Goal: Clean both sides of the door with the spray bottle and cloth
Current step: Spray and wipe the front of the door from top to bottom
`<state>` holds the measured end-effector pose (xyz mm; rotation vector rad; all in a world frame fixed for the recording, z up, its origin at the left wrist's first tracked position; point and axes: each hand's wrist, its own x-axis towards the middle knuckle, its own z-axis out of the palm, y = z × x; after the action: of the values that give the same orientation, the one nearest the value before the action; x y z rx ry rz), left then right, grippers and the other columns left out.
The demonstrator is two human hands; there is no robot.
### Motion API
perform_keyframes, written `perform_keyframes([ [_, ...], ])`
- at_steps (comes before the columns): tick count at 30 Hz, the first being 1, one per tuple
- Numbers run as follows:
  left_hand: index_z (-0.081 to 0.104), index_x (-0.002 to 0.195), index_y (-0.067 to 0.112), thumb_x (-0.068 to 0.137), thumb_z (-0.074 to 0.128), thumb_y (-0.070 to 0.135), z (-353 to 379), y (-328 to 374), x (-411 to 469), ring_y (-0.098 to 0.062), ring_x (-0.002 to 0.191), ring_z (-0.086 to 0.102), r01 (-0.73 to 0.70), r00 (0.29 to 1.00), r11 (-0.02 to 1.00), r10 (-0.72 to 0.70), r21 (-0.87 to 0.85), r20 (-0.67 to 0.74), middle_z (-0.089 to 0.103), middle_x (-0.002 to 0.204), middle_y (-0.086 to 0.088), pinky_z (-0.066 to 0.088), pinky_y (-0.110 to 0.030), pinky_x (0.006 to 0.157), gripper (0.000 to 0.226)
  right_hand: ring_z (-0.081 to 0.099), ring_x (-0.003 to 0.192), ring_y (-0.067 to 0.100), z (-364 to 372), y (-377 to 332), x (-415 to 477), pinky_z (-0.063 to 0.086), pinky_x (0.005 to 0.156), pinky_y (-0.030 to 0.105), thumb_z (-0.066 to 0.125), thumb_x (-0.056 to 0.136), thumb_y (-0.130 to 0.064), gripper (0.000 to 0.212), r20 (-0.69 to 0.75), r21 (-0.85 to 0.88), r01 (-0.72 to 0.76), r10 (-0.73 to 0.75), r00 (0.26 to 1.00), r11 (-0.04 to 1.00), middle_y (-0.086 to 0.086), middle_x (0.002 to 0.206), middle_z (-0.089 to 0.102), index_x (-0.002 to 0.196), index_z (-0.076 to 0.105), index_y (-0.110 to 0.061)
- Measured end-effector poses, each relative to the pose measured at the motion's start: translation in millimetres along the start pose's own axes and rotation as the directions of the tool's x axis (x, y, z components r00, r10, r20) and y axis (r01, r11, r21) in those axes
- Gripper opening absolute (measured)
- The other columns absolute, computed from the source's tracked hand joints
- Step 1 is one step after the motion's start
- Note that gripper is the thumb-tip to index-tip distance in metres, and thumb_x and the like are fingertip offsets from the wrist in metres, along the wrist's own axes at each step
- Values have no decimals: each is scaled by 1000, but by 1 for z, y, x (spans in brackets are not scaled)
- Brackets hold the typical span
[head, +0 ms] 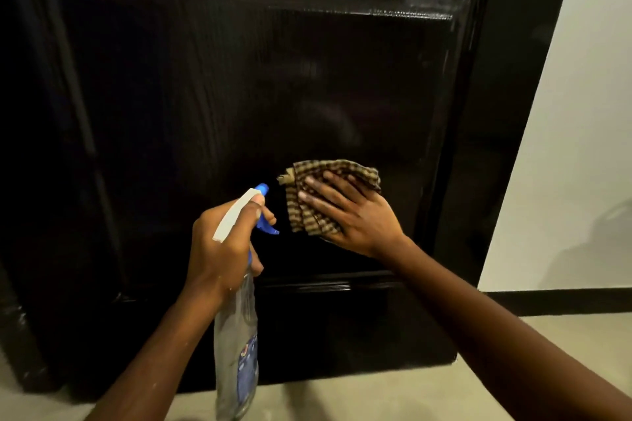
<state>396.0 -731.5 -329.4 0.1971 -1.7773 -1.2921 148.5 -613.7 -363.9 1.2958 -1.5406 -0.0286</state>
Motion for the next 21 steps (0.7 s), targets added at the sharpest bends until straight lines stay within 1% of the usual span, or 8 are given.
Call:
perform_keyframes([
  [2, 69, 73, 5, 90, 46, 40, 0, 7, 3, -28, 30, 51, -7, 1000, 1000, 7, 3, 2, 71, 68, -11, 43, -28, 39, 45, 10, 155, 16, -2, 18, -19, 7, 125, 36, 30, 103, -56, 61, 22, -8, -81, 81, 996, 997, -6, 167, 16, 160, 21, -35],
  [5, 69, 75, 4, 91, 44, 41, -3, 17, 13, -28, 30, 51, -10, 1000, 1000, 11, -10, 8, 71, 70, -12, 44, -29, 40, 47, 9, 155, 20, -13, 51, -16, 4, 125, 38, 38, 100, -47, 67, -49, -5, -356, 355, 934, 935, -3, 166, 15, 160, 11, -34],
  [9, 68, 77, 4, 96, 44, 42, -7, 26, 27, -31, 33, 52, -32, 999, 999, 32, -22, -6, 72, 77, -11, 43, -28, 40, 48, 0, 156, 23, -43, 77, 52, -3, 125, 38, 35, 101, -42, 64, -119, 188, -677, 700, 704, 712, 4, 169, 11, 161, 18, -25],
  [12, 68, 78, 4, 99, 44, 40, -4, 31, 32, -29, 32, 51, -54, 999, 998, 54, -17, 0, 71, 74, -12, 42, -27, 39, 47, 1, 156, 26, -53, 63, 97, -5, 124, 38, 35, 101, -40, 66, -145, 272, -772, 817, 558, 575, 5, 169, 7, 161, 14, -25],
  [13, 68, 78, 4, 96, 44, 42, -2, 33, 32, -29, 32, 51, -54, 999, 998, 54, -22, 3, 71, 72, -12, 42, -26, 39, 48, 1, 156, 24, -51, 55, 101, -6, 124, 37, 37, 100, -40, 67, -156, 264, -756, 800, 580, 600, 3, 169, 5, 160, 13, -25],
  [15, 68, 77, 3, 92, 44, 44, 0, 34, 33, -29, 32, 50, -44, 999, 999, 44, -27, 12, 68, 63, -10, 42, -26, 39, 50, 6, 155, 21, -42, 36, 93, -1, 124, 37, 41, 99, -42, 66, -165, 203, -619, 650, 742, 759, -1, 166, 5, 160, 19, -25],
  [18, 67, 75, 2, 92, 45, 46, 1, 34, 32, -31, 31, 49, -28, 999, 999, 28, -35, 18, 62, 51, -14, 42, -27, 40, 52, 18, 154, 20, -27, 27, 49, 13, 124, 39, 42, 101, -46, 61, -113, 72, -235, 242, 964, 969, -3, 165, 18, 158, 31, -26],
  [21, 67, 77, -1, 102, 46, 36, 0, 36, 31, -27, 30, 48, -25, 1000, 999, 25, -22, 10, 61, 48, -5, 42, -27, 41, 49, 19, 153, 18, -16, 49, 5, 7, 125, 35, 35, 102, -49, 60, -40, 23, -63, 64, 997, 998, -4, 164, 21, 158, 24, -30],
])
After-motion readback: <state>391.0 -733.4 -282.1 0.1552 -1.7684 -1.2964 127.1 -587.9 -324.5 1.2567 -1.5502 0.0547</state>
